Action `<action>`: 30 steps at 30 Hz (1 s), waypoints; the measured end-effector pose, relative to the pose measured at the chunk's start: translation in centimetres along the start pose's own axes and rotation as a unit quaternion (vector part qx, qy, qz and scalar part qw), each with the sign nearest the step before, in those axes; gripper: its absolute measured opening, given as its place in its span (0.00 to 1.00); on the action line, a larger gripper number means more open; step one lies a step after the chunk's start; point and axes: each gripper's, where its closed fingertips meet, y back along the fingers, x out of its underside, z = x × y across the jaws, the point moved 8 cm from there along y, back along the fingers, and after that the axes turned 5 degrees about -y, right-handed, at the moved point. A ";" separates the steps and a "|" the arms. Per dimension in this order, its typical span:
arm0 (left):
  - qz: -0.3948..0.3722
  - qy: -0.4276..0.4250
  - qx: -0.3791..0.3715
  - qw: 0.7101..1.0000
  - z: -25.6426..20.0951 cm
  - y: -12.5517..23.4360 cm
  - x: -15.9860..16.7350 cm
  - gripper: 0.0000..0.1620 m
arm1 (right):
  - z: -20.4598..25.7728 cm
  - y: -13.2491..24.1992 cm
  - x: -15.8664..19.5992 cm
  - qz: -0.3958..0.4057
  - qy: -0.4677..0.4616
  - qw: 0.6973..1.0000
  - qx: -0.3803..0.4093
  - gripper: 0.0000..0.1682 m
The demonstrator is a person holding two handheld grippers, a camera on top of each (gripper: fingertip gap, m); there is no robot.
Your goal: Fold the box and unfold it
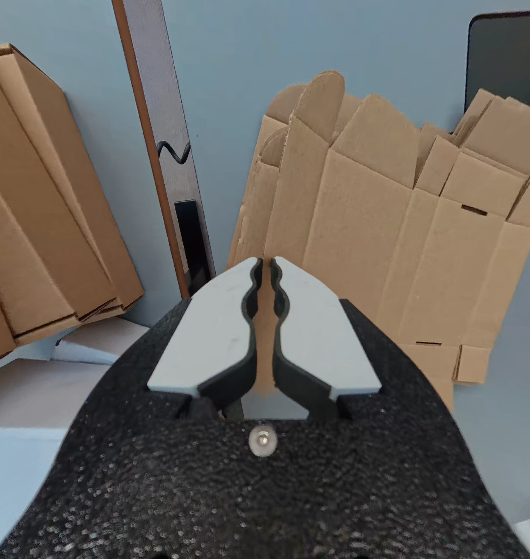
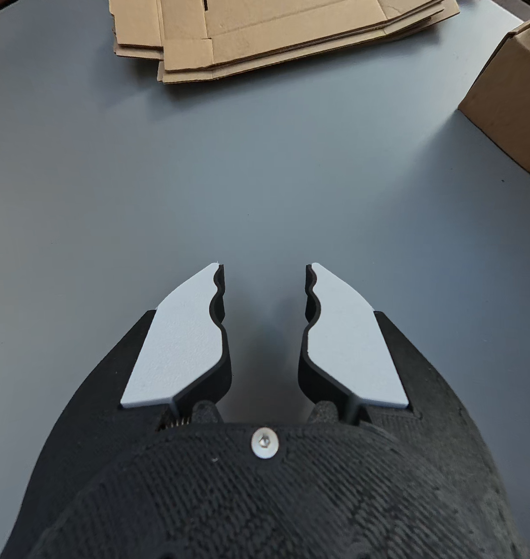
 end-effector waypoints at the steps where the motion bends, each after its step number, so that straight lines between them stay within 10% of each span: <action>1: -0.015 0.014 0.005 1.000 0.1 0.3 0.0 0.03 | 0.1 -0.1 0.0 0.001 0.000 1.000 -0.001 0.31; 14: -0.198 0.083 0.258 0.942 -4.0 11.1 1.6 0.01 | 0.4 0.7 -0.8 -0.041 -0.024 0.998 -0.027 0.31; 19: -0.209 0.105 0.152 0.960 -3.4 12.0 2.9 0.01 | 0.6 0.4 -2.0 -0.064 -0.037 0.997 -0.035 0.30; 30: -0.118 0.055 -0.023 0.991 -3.2 1.4 8.1 0.08 | 2.7 0.9 -1.5 -0.018 0.036 0.999 -0.008 0.30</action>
